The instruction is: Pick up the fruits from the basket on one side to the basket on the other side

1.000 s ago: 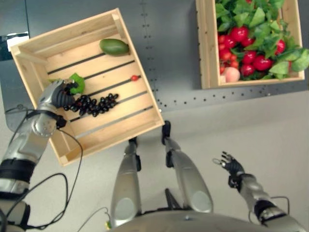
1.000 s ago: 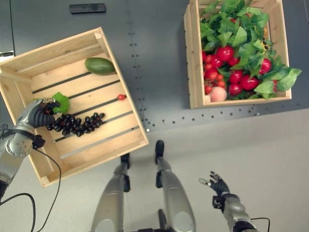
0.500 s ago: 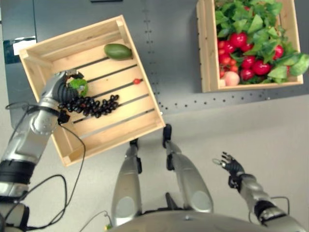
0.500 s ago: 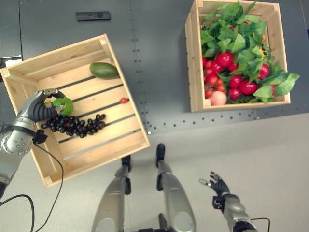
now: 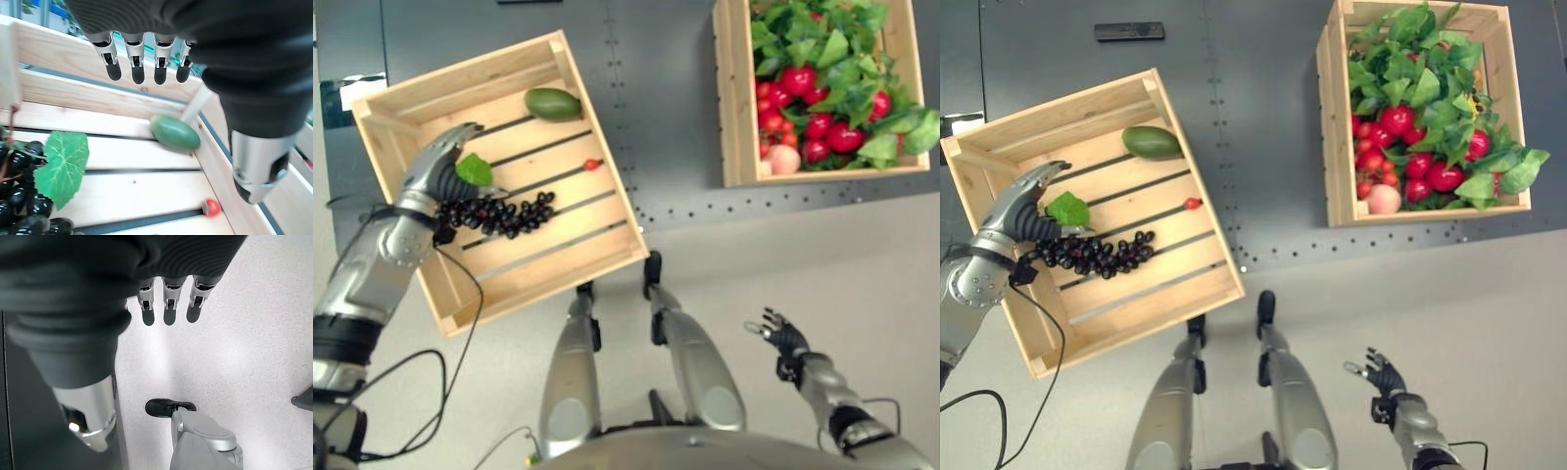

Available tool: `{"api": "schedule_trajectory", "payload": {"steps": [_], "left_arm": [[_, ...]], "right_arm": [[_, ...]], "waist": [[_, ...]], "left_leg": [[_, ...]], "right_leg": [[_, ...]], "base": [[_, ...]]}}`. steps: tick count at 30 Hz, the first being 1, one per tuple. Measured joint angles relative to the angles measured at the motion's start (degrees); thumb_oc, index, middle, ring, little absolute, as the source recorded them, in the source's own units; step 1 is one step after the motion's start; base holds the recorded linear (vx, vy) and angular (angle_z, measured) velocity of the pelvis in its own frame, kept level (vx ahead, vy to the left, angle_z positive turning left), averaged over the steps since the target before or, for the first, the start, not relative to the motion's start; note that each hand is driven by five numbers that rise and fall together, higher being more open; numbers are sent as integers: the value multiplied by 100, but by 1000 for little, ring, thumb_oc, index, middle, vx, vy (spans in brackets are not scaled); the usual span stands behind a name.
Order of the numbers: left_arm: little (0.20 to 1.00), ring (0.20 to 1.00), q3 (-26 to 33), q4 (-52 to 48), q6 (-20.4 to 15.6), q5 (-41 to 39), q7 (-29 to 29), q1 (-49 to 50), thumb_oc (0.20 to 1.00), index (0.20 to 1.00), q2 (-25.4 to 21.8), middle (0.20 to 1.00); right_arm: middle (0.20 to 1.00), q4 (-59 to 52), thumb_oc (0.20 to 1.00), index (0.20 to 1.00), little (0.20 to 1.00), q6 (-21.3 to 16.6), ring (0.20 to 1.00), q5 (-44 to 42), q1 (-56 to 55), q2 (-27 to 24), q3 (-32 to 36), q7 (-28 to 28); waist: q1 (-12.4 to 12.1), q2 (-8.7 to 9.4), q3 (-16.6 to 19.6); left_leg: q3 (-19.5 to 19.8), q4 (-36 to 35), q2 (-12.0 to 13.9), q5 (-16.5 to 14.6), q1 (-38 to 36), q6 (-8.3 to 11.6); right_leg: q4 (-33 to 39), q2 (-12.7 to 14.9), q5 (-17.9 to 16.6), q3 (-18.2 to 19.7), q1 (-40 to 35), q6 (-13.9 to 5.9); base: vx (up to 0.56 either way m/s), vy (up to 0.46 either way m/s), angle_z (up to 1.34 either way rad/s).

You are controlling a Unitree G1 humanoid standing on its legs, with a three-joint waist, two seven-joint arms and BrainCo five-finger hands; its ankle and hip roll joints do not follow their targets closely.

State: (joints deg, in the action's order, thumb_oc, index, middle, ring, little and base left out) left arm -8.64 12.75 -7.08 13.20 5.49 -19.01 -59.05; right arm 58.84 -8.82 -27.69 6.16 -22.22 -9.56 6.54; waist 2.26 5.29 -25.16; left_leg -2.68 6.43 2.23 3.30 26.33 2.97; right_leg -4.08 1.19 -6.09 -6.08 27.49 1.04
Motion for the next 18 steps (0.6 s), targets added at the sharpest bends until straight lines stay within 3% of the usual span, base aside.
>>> {"api": "schedule_trajectory", "payload": {"steps": [5,18], "left_arm": [[1000,1000,-826,456,8,215,-211,-571,1000,1000,-33,1000],[1000,1000,-2052,1319,55,656,-449,-1376,1000,1000,47,1000]], "right_arm": [[1000,-1,1000,1000,1000,0,1000,-1,2,-13,-14,-2],[1000,-22,1000,1000,1000,0,1000,-1,7,-55,-53,-8]], "waist": [[2,-42,-25],[72,-41,-25]], "left_leg": [[-13,4,-2,1,12,-1],[-17,2,-6,0,31,-1]], "right_leg": [[1,-1,-1,-3,8,0],[1,-2,-1,9,34,-1]], "base": [[0,0,0],[0,0,0]]}}
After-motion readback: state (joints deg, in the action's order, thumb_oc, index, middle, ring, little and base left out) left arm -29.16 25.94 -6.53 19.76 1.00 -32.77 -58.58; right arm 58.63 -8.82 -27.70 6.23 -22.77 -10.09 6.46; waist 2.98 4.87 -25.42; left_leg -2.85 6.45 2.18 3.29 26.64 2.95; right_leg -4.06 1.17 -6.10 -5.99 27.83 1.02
